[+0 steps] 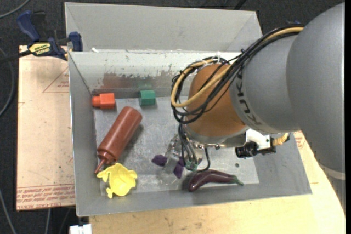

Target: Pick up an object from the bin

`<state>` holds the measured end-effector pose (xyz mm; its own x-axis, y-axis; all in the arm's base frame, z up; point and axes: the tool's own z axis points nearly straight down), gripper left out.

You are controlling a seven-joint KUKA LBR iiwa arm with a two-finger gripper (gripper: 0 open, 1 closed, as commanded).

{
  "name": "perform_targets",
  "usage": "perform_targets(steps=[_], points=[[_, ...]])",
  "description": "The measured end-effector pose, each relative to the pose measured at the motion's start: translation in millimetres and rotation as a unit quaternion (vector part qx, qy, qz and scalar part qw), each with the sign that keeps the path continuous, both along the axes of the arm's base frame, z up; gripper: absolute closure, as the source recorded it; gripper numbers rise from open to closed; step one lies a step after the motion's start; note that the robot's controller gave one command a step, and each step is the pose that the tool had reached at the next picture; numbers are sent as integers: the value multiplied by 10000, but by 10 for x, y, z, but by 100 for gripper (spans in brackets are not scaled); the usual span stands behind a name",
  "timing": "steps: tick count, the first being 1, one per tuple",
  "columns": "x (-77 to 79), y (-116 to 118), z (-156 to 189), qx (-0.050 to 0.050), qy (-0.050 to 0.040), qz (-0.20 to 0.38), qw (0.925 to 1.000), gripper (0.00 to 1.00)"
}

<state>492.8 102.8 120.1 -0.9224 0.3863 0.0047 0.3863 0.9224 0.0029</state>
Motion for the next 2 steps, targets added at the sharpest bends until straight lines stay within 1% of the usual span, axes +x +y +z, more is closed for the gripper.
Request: perform_targets(steps=[2], points=[[9,3,336,5,-20,7,10000,100]])
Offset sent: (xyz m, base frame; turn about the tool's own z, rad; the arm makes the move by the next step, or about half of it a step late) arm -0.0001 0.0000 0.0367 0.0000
